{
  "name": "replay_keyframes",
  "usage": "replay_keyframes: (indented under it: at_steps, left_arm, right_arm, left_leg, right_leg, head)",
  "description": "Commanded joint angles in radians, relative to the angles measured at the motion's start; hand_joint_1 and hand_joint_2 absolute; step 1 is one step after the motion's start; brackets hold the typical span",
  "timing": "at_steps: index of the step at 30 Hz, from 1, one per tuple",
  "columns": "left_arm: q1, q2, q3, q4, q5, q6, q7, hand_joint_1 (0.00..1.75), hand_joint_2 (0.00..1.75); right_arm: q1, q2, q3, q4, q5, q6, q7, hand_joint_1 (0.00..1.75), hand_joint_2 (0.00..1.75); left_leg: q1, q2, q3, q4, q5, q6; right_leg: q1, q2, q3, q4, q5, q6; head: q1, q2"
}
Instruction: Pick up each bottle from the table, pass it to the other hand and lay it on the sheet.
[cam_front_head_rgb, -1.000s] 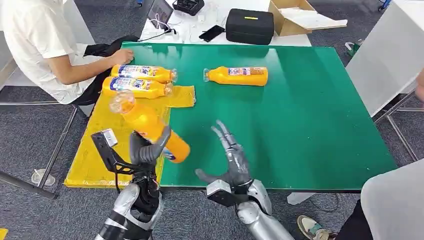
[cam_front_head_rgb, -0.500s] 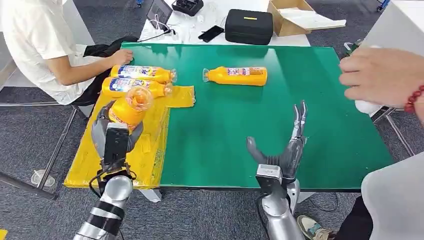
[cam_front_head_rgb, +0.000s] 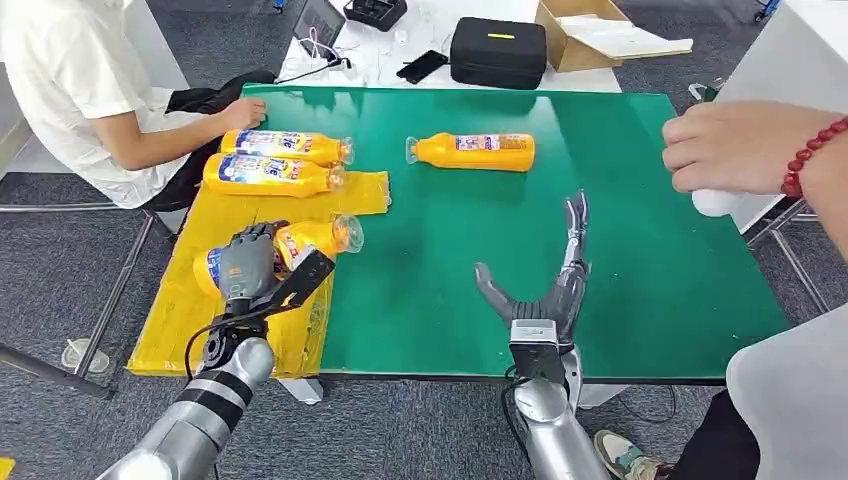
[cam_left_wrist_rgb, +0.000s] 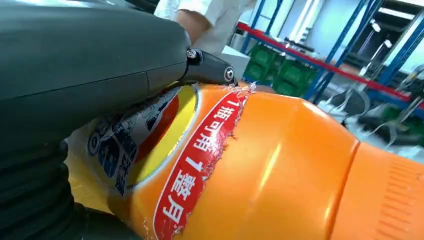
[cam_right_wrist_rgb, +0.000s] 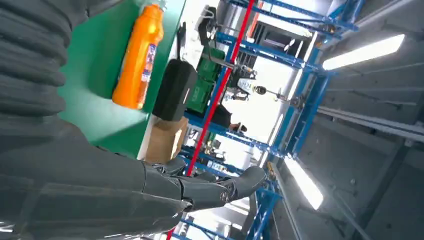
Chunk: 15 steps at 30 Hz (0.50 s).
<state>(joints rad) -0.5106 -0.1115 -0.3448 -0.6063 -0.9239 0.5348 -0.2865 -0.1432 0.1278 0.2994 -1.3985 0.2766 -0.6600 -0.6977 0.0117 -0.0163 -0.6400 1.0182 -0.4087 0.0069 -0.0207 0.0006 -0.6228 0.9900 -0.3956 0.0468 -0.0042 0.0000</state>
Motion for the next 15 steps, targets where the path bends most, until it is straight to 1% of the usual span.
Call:
replay_keyframes:
  at_steps: [1, 4, 5, 6, 7, 8, 9, 10, 11, 12, 13, 14, 15]
  left_arm:
    - [-0.091, 0.040, -0.080, 0.188, -0.053, -0.037, 0.045, 1.75, 1.75]
    - [-0.091, 0.040, -0.080, 0.188, -0.053, -0.037, 0.045, 1.75, 1.75]
    - [-0.105, 0.049, -0.109, 0.203, -0.098, -0.056, 0.078, 1.73, 1.75]
    - [-0.110, 0.052, -0.120, 0.209, -0.114, -0.065, 0.090, 1.71, 1.75]
    - [-0.114, 0.052, -0.125, 0.212, -0.121, -0.081, 0.096, 1.71, 1.75]
    - [-0.120, 0.051, -0.118, 0.216, -0.116, -0.101, 0.104, 1.61, 1.75]
    - [-0.127, 0.048, -0.120, 0.224, -0.121, -0.116, 0.119, 1.52, 1.75]
    - [-0.135, 0.048, -0.134, 0.231, -0.144, -0.127, 0.136, 1.47, 1.75]
    - [-0.141, 0.047, -0.137, 0.237, -0.152, -0.141, 0.147, 1.17, 1.75]
    - [-0.145, 0.044, -0.140, 0.242, -0.160, -0.160, 0.151, 0.93, 1.75]
    - [-0.147, 0.041, -0.142, 0.246, -0.161, -0.176, 0.149, 0.89, 1.75]
    - [-0.147, 0.034, -0.137, 0.248, -0.153, -0.214, 0.144, 0.54, 1.75]
    - [-0.147, 0.031, -0.141, 0.249, -0.155, -0.235, 0.142, 0.65, 1.75]
  right_arm:
    - [-0.023, -0.053, 0.036, 0.074, -0.030, 0.001, 0.000, 0.00, 1.75]
    - [-0.023, -0.053, 0.036, 0.074, -0.030, 0.001, 0.000, 0.00, 1.75]
    - [-0.027, -0.050, 0.034, 0.080, -0.041, 0.012, 0.000, 0.00, 1.75]
    - [-0.027, -0.050, 0.037, 0.080, -0.042, 0.018, 0.000, 0.00, 1.75]
    - [-0.028, -0.050, 0.039, 0.079, -0.040, 0.020, 0.000, 0.00, 1.75]
    - [-0.027, -0.049, 0.042, 0.079, -0.039, 0.019, 0.000, 0.00, 1.75]
    - [-0.029, -0.047, 0.042, 0.083, -0.043, 0.018, 0.000, 0.00, 1.75]
    - [-0.030, -0.047, 0.045, 0.082, -0.045, 0.020, 0.000, 0.00, 1.75]
    - [-0.031, -0.050, 0.052, 0.079, -0.048, 0.025, 0.000, 0.00, 1.75]
    - [-0.033, -0.054, 0.061, 0.083, -0.035, -0.002, 0.000, 0.00, 1.75]
    - [-0.034, -0.055, 0.064, 0.087, -0.032, -0.006, 0.000, 0.00, 1.75]
    - [-0.031, -0.056, 0.063, 0.078, -0.059, 0.014, 0.000, 0.00, 1.75]
    - [-0.028, -0.058, 0.064, 0.075, -0.060, 0.014, 0.000, 0.00, 1.75]
  left_leg:
    - [0.001, 0.002, 0.005, -0.001, -0.002, 0.000]
    - [0.001, 0.001, 0.004, -0.001, -0.001, 0.000]
    - [0.001, 0.001, 0.002, 0.000, -0.001, 0.000]
    - [0.001, 0.002, 0.005, 0.000, -0.002, 0.000]
    - [0.001, 0.002, 0.002, 0.000, -0.001, 0.000]
    - [0.001, 0.003, 0.003, 0.000, -0.001, 0.000]
    - [0.001, 0.002, 0.001, 0.000, -0.001, 0.000]
    - [0.002, 0.002, 0.004, 0.001, -0.002, 0.000]
    - [0.002, 0.002, 0.005, 0.001, -0.002, 0.000]
    - [0.001, 0.001, 0.001, 0.000, -0.001, 0.000]
    - [0.001, 0.002, 0.002, 0.001, -0.001, 0.000]
    - [0.001, 0.002, 0.001, 0.000, -0.001, 0.000]
    - [0.001, 0.002, 0.004, 0.001, -0.002, 0.000]
  right_leg:
    - [0.002, 0.001, 0.005, -0.001, -0.001, -0.002]
    - [0.001, 0.000, 0.004, -0.001, 0.000, -0.002]
    - [0.001, 0.000, 0.002, -0.001, 0.000, -0.001]
    - [0.002, 0.001, 0.005, -0.001, -0.001, -0.002]
    - [0.001, 0.000, 0.002, 0.000, 0.000, -0.002]
    - [0.002, 0.001, 0.003, -0.001, -0.001, -0.002]
    - [0.001, 0.000, 0.001, 0.000, 0.000, -0.002]
    - [0.002, 0.001, 0.004, -0.001, -0.001, -0.003]
    - [0.003, 0.000, 0.005, -0.001, -0.001, -0.003]
    - [0.001, 0.000, 0.002, 0.000, 0.000, -0.002]
    - [0.002, 0.001, 0.002, -0.001, -0.001, -0.002]
    - [0.001, 0.001, 0.001, 0.000, 0.000, -0.002]
    - [0.002, 0.000, 0.004, 0.000, -0.001, -0.003]
  head:
    - [0.000, 0.000]
    - [0.000, 0.000]
    - [0.000, 0.000]
    - [0.000, 0.000]
    - [0.000, 0.000]
    - [0.000, 0.000]
    - [0.000, 0.000]
    - [0.000, 0.000]
    - [0.000, 0.000]
    - [0.000, 0.000]
    - [0.000, 0.000]
    - [0.000, 0.000]
    - [0.000, 0.000]
